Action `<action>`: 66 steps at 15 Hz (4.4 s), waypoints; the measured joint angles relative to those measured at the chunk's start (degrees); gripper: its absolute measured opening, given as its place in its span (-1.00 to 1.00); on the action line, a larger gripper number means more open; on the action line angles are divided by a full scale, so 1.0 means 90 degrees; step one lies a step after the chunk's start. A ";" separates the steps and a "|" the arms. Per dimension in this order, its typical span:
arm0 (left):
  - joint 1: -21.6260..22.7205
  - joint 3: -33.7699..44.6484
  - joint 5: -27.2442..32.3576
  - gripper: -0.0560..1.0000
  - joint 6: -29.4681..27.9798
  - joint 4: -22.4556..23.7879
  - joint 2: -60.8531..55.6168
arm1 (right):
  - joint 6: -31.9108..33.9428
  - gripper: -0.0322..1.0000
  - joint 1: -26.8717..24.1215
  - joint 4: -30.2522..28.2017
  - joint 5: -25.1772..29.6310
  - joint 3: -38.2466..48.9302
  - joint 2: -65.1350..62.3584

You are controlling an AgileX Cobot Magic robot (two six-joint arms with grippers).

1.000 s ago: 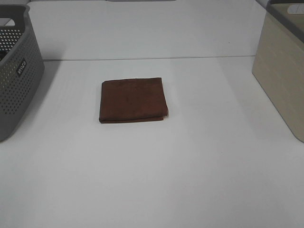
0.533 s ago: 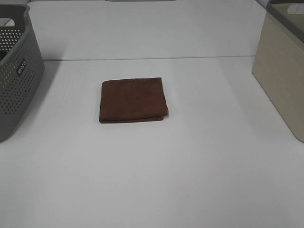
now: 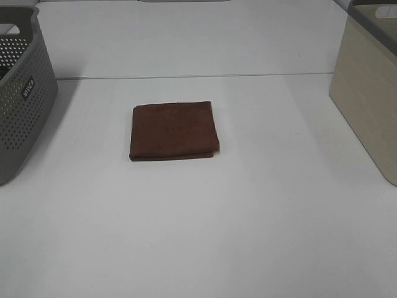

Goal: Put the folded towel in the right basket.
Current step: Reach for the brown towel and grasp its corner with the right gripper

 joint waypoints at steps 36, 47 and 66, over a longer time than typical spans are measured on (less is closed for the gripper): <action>0.0000 0.0000 0.0000 0.94 0.0000 0.0000 0.0000 | -0.0019 0.45 0.0000 0.0853 -0.2362 -0.2012 0.5029; 0.0000 0.0000 0.0000 0.94 0.0000 0.0000 0.0000 | -0.2024 0.37 0.0000 0.3228 -0.1566 -0.5653 0.9931; 0.0000 0.0000 0.0000 0.94 0.0000 0.0000 0.0000 | -0.1356 0.42 0.1261 0.3839 0.0624 -1.0428 1.6132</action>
